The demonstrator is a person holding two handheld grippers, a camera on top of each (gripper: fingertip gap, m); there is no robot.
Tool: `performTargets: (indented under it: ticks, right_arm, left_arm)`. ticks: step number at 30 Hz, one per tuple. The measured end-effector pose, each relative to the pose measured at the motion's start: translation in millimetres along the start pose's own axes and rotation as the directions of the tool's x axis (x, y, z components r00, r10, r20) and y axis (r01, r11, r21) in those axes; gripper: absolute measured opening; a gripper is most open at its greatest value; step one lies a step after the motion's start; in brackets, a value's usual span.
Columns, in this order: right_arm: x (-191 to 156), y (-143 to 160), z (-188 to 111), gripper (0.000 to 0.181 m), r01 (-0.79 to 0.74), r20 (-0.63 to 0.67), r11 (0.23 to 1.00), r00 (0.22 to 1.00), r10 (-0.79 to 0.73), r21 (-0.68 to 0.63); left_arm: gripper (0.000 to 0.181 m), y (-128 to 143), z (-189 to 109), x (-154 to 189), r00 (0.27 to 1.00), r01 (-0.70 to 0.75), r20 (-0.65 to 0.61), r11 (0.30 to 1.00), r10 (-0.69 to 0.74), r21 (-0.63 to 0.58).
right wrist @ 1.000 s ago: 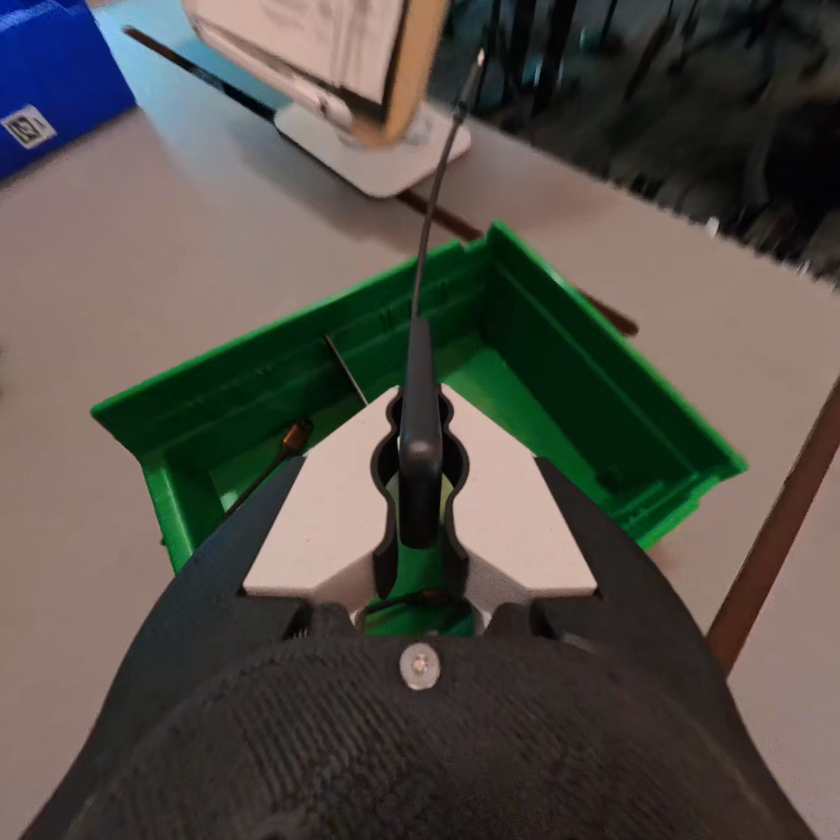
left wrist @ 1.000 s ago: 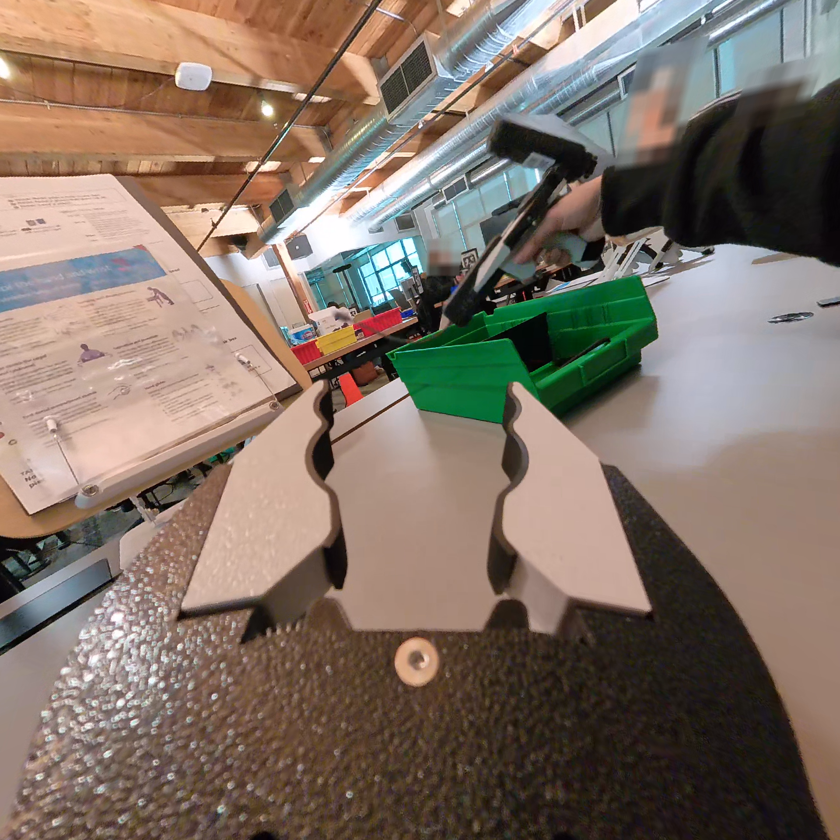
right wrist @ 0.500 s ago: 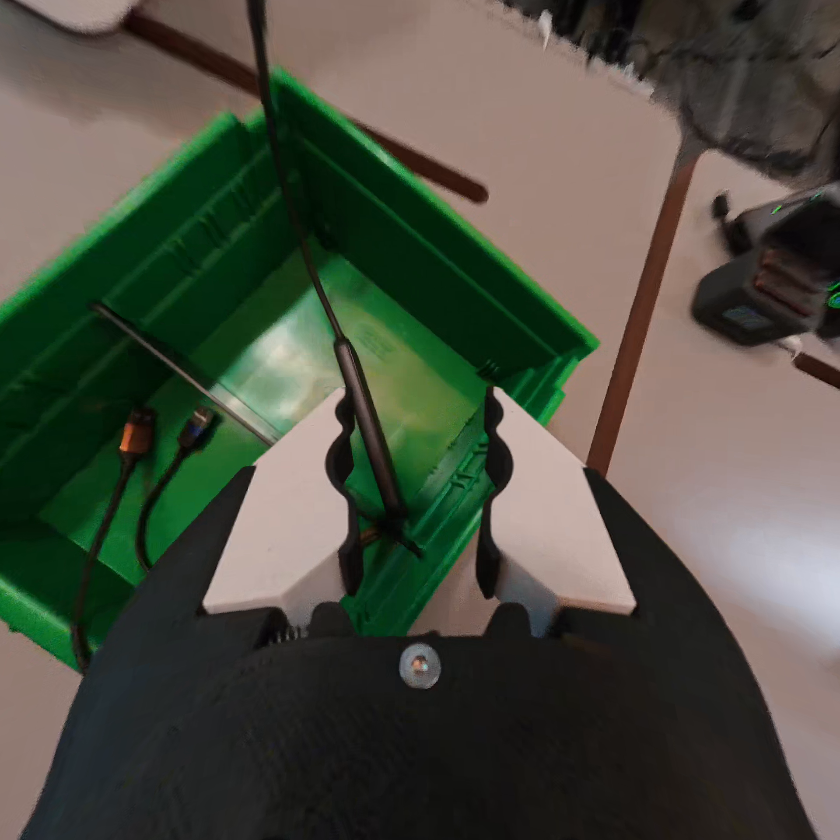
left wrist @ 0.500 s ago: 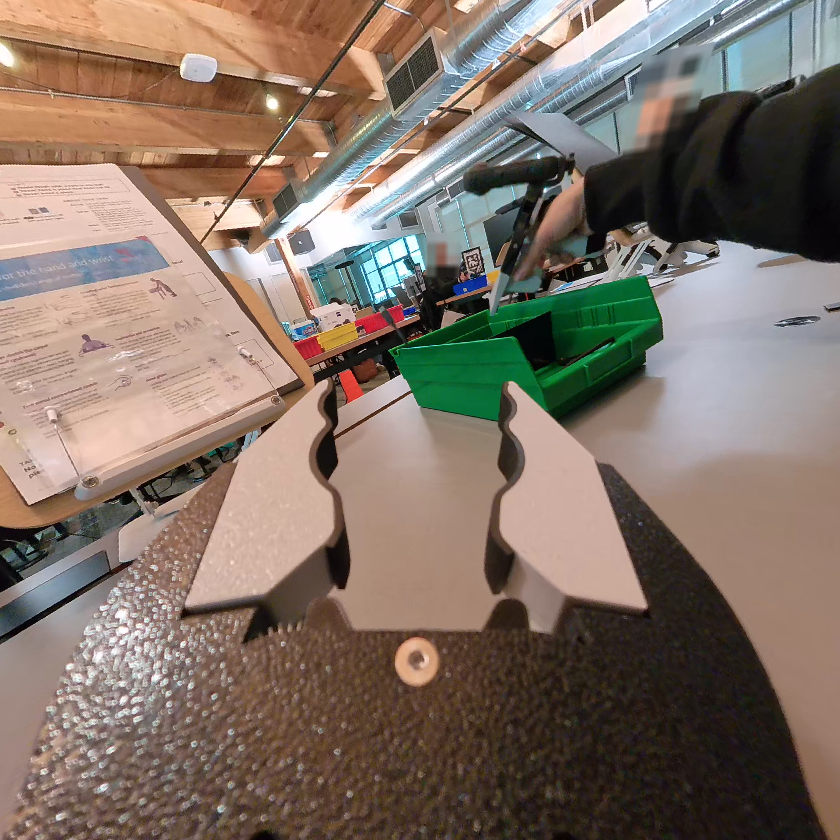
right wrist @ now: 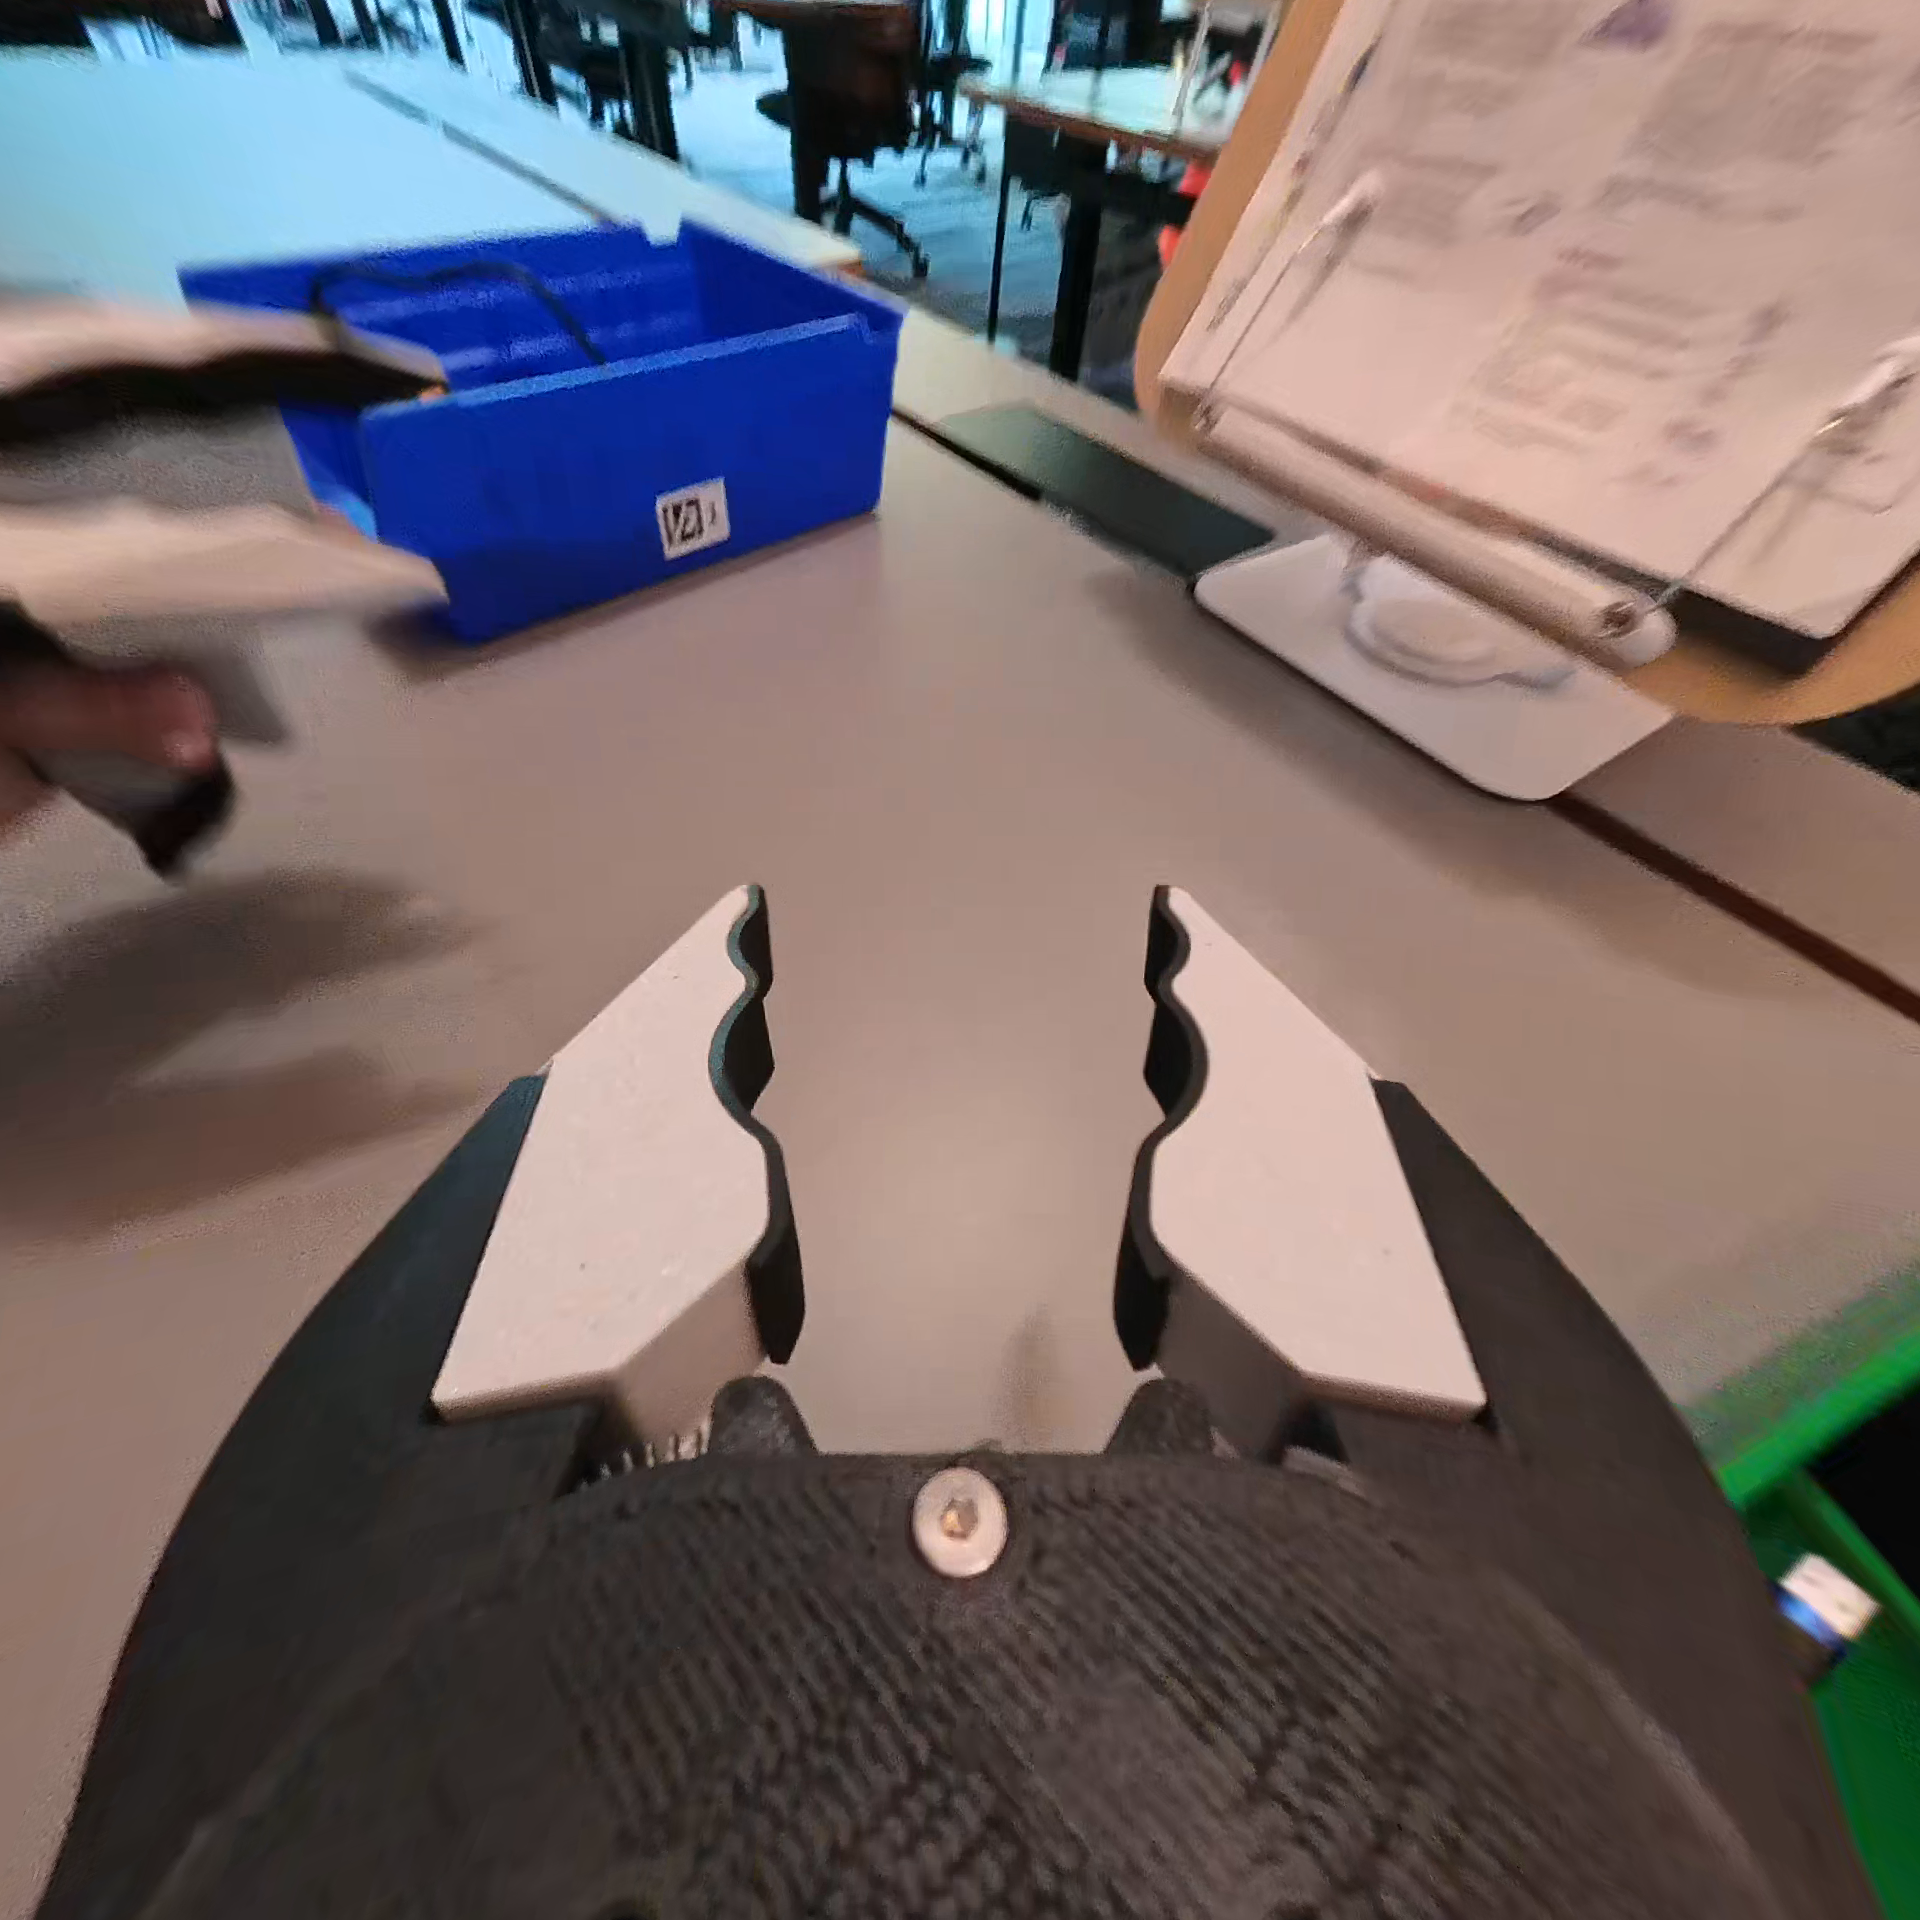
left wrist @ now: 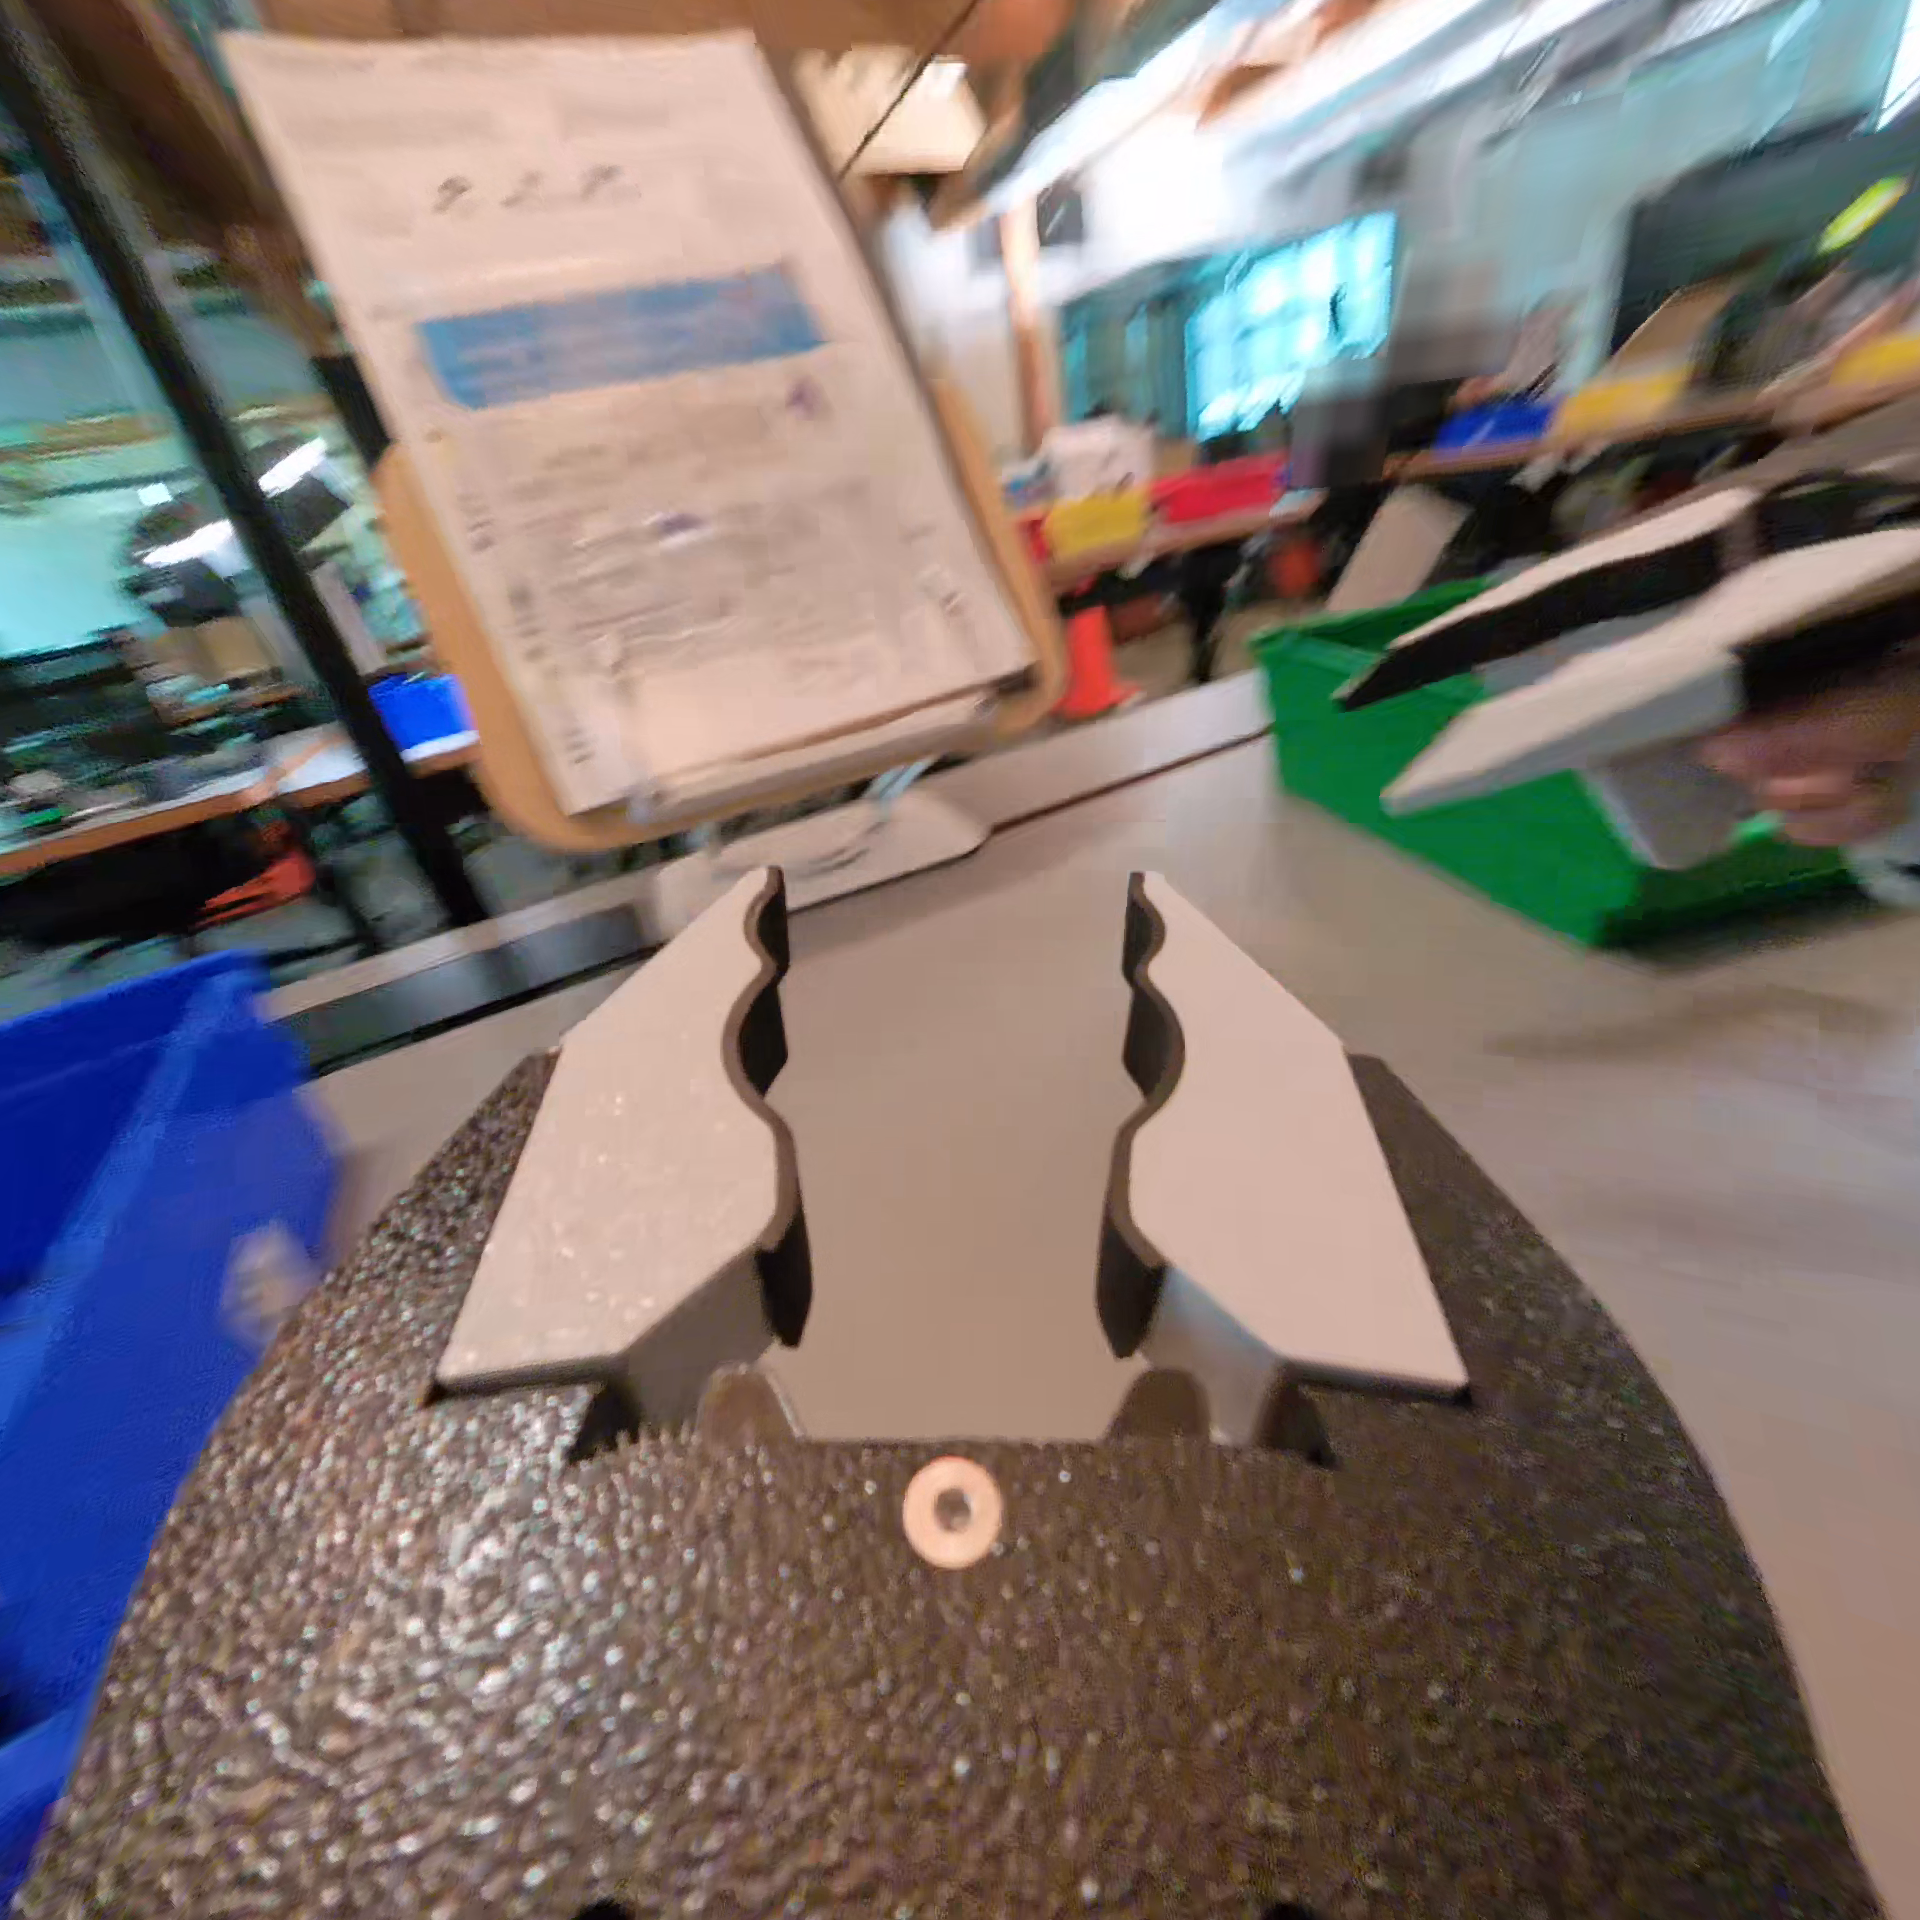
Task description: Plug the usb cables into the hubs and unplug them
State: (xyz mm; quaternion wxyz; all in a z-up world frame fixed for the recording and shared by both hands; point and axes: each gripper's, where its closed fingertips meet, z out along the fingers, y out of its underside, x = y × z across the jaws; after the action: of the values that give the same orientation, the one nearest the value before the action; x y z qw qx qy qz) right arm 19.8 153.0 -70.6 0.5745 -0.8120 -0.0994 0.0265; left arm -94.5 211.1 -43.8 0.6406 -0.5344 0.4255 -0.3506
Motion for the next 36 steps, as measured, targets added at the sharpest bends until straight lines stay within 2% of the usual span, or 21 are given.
performTargets:
  ticks: [3,6,8,9,12,14,17,20,22,24,26,28,29,32,36]
  right_arm:
    - [-15.7,21.1,12.9,0.073,0.024,0.037,0.997,0.999,-0.022,-0.069]
    - [-12.0,27.7,9.0,0.072,0.040,0.028,0.993,0.999,-0.037,-0.112]
    - [-9.5,22.2,5.7,0.071,0.044,0.022,0.996,0.999,-0.042,-0.081]
    - [-9.3,19.9,4.9,0.070,0.043,0.029,0.997,0.999,-0.042,-0.067]
    - [-6.7,19.4,5.9,0.070,0.022,0.035,0.998,0.999,-0.020,-0.062]
    - [-7.4,21.7,7.4,0.070,0.022,0.044,0.997,0.999,-0.019,-0.073]
    - [-8.2,25.9,9.3,0.070,0.043,0.050,0.995,0.998,-0.038,-0.090]
    - [-10.3,31.0,9.7,0.070,0.054,0.061,0.992,0.997,-0.048,-0.116]
    - [-10.8,33.1,9.3,0.070,0.073,0.063,0.989,0.996,-0.066,-0.125]
    - [-9.4,34.7,8.8,0.070,0.090,0.057,0.987,0.995,-0.083,-0.131]
    - [-8.5,35.0,9.0,0.070,0.085,0.060,0.989,0.995,-0.078,-0.125]
    - [-8.7,33.7,9.3,0.070,0.066,0.072,0.992,0.996,-0.058,-0.110]
    - [-7.4,33.8,9.4,0.070,0.060,0.071,0.993,0.996,-0.052,-0.106]
    - [-1.8,36.9,8.8,0.070,0.048,0.059,0.993,0.997,-0.042,-0.110]
    - [1.2,30.8,6.7,0.070,0.014,0.054,0.997,0.998,-0.010,-0.076]
  left_arm:
    - [0.063,9.0,-36.2,-61.7,0.977,-0.136,0.133,0.968,0.167,-0.213]
    - [0.058,23.3,-79.4,-122.2,0.948,-0.221,0.119,0.881,0.295,-0.418]
    - [0.049,36.8,-104.0,-160.9,0.924,-0.300,0.034,0.779,0.380,-0.551]
    - [0.050,44.2,-113.2,-177.8,0.905,-0.359,-0.039,0.714,0.423,-0.602]
    - [0.055,70.2,-129.5,-214.0,0.831,-0.535,-0.321,0.500,0.454,-0.680]
    - [0.054,82.9,-132.2,-242.4,0.795,-0.581,-0.411,0.363,0.447,-0.728]
    - [0.050,99.9,-127.0,-265.8,0.734,-0.649,-0.544,0.182,0.406,-0.739]
    - [0.048,121.6,-117.2,-278.5,0.701,-0.680,-0.624,0.060,0.345,-0.730]
    - [0.049,140.0,-115.8,-279.8,0.717,-0.670,-0.642,0.012,0.274,-0.743]
    - [0.038,154.3,-116.0,-282.5,0.710,-0.670,-0.659,-0.048,0.249,-0.741]
    - [0.031,154.2,-112.9,-285.5,0.654,-0.710,-0.702,-0.090,0.282,-0.698]
    - [0.029,152.2,-112.7,-286.2,0.650,-0.704,-0.697,-0.106,0.303,-0.702]
    - [0.028,148.7,-112.2,-286.8,0.624,-0.718,-0.707,-0.113,0.332,-0.687]
    - [0.026,122.2,-108.0,-289.4,0.588,-0.716,-0.679,-0.108,0.439,-0.689]
    - [0.025,60.7,-94.3,-290.6,0.519,-0.705,-0.581,-0.069,0.627,-0.706]
